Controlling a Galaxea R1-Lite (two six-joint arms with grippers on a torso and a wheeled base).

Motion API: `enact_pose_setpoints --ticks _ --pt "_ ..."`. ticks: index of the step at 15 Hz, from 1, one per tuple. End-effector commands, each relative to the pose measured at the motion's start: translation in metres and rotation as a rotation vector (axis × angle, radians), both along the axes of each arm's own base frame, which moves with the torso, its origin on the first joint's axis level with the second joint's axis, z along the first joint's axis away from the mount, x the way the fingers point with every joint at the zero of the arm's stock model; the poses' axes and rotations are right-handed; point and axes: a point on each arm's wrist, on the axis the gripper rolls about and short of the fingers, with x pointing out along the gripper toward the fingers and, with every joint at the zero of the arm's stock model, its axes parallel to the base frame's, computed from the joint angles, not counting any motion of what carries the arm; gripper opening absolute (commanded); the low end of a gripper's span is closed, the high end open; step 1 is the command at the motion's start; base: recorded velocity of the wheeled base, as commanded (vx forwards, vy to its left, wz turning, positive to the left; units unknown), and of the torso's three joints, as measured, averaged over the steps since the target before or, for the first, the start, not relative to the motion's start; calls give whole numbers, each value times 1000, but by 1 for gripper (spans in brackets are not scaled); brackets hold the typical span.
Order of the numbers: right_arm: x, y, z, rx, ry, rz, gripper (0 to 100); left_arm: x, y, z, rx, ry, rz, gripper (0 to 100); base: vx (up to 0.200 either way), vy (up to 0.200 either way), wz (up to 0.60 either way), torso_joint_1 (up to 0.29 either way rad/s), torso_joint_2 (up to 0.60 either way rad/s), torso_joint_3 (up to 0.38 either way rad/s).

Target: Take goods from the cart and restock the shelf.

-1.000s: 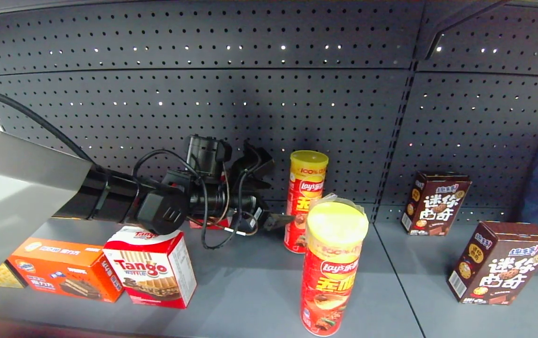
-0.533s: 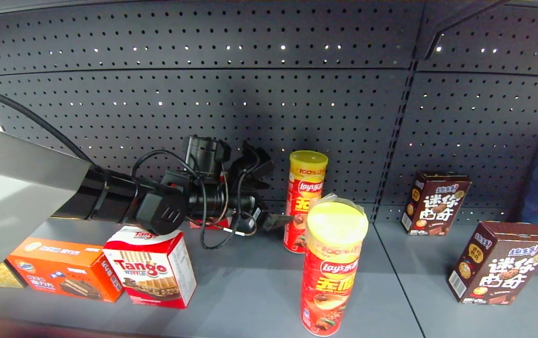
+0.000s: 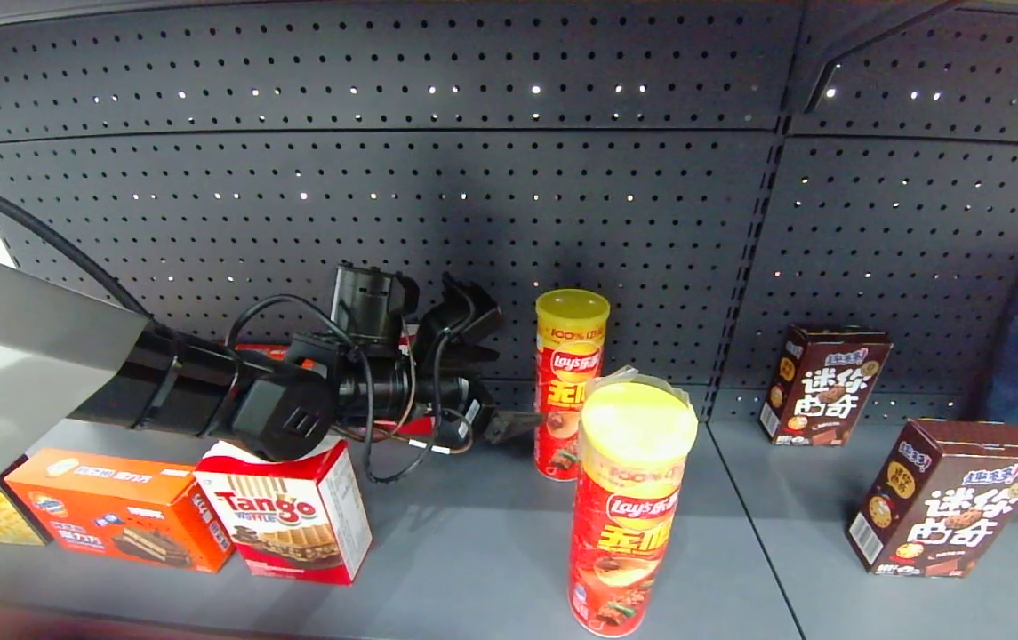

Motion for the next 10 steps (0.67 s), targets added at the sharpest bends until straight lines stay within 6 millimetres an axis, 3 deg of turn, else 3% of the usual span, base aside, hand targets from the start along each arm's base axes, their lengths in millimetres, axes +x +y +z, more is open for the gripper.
enact_pose_setpoints --ticks 1,10 --pt "0 0 0 0 0 0 100 -6 3 2 1 5 1 100 0 0 0 0 0 0" --pt "0 0 0 0 0 1 100 -1 8 0 28 -25 87 100 0 0 0 0 0 0"
